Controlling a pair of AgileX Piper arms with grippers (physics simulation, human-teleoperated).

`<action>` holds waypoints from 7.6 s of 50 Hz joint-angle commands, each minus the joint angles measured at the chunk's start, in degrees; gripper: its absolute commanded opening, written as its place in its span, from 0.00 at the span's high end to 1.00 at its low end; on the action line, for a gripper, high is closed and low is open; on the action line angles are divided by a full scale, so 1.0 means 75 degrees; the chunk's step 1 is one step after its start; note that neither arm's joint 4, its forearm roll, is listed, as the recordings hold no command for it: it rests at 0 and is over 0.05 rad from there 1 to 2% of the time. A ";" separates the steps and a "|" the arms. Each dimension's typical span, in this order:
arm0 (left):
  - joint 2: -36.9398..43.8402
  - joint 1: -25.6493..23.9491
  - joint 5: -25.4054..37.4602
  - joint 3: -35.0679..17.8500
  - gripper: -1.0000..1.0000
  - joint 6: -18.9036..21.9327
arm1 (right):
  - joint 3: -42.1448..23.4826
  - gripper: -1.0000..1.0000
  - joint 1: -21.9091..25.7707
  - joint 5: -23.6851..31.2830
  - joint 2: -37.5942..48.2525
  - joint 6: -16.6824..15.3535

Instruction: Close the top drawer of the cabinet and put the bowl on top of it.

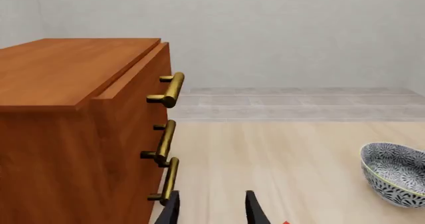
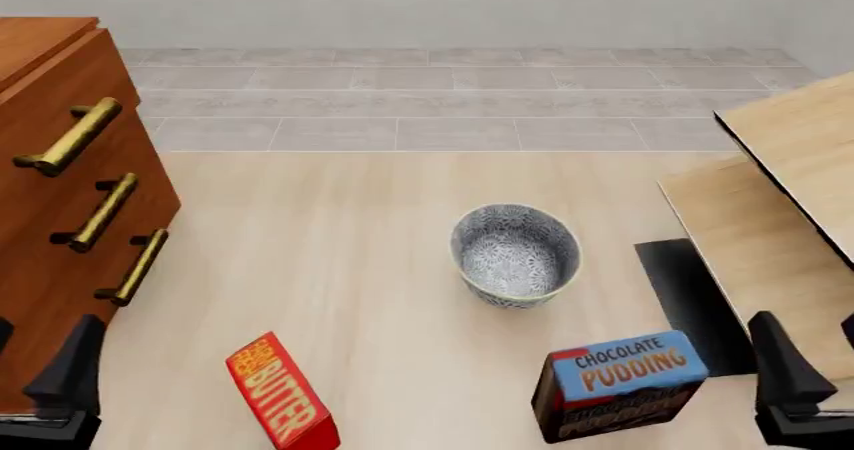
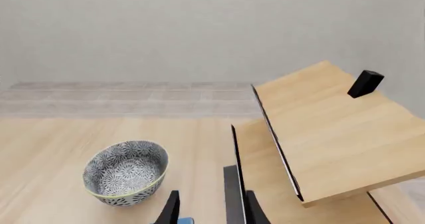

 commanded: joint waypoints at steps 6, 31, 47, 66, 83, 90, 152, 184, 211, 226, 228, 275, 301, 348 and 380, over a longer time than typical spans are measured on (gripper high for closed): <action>0.0012 -0.0009 0.0032 -0.0030 0.00 0.0120 | 0.0122 0.00 0.0038 -0.0146 -0.0165 -0.0004; 0.2872 -0.0523 -0.1961 -0.0679 0.00 0.0138 | 0.0106 0.00 0.0064 -0.0132 -0.0165 0.0068; 0.4418 -0.0677 -0.3009 -0.1147 0.00 0.0191 | 0.0156 0.00 0.0071 -0.0241 -0.0103 0.0108; 0.6173 -0.0591 -0.3992 -0.1769 0.00 0.0240 | 0.0149 0.00 0.0040 -0.0217 -0.0149 0.0116; 0.7336 -0.0291 -0.4509 -0.2281 0.00 0.0281 | 0.0160 0.00 0.0019 -0.0225 -0.0158 0.0134; 0.7534 -0.0135 -0.4535 -0.2463 0.00 0.0267 | 0.0145 0.00 0.0016 -0.0210 -0.0158 0.0141; 0.8863 0.1793 -0.5379 -0.2794 0.00 0.0350 | 0.0154 0.00 -0.0049 -0.0199 -0.0151 0.0195; 0.6400 0.0653 -0.3550 -0.2526 0.00 -0.0030 | 0.0130 0.00 -0.0064 -0.0178 -0.0170 0.0202; 0.2932 -0.0578 -0.0875 -0.1662 0.00 0.0127 | 0.0141 0.00 0.0003 -0.0202 -0.0198 0.0195; 0.2952 -0.1377 -0.0421 -0.1693 0.00 0.0116 | 0.0100 0.00 -0.0004 -0.0244 -0.0206 0.0215; 0.2986 -0.1478 -0.0380 -0.1784 0.00 0.0175 | 0.0101 0.00 -0.0019 -0.0255 -0.0207 0.0224; 0.6858 -0.3041 0.1977 -0.6112 0.00 0.0148 | 0.0141 0.00 -0.0025 -0.0279 -0.0205 0.0220; 0.9296 -0.3534 0.3089 -0.8222 0.00 -0.0768 | 0.0089 0.00 0.0009 -0.0191 -0.0191 0.0167; 1.2440 -0.3905 0.3107 -1.0377 0.00 -0.1424 | 0.0141 0.00 -0.0111 -0.0339 -0.0205 0.0374; 1.3772 -0.4481 0.2834 -1.1097 0.00 -0.2201 | 0.0118 0.00 -0.0081 -0.0408 -0.0210 0.0350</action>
